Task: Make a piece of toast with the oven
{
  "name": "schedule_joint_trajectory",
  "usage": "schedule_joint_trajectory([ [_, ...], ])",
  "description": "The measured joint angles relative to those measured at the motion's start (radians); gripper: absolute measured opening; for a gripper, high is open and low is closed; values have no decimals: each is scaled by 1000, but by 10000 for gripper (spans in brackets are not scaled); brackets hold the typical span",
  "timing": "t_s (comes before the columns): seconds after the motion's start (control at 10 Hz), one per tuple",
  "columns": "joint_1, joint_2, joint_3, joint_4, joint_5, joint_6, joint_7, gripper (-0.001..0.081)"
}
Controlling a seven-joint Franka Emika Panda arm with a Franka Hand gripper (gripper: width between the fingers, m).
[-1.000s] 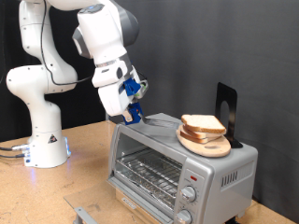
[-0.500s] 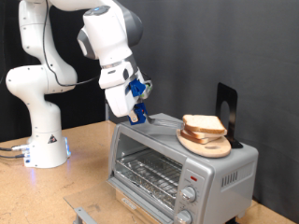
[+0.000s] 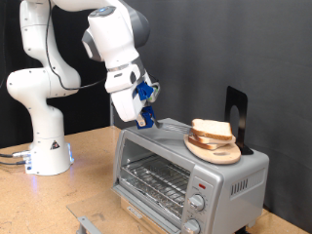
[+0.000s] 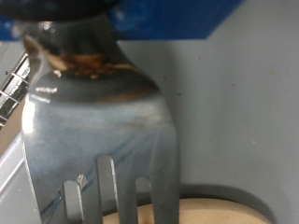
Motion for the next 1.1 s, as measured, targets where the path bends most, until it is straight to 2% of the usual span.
schedule_joint_trajectory([
  [0.5,-2,-52,-18,-16,25,-42,-36,435],
  [1.1,-8,-58,-18,-25,9,-46,-25,435],
])
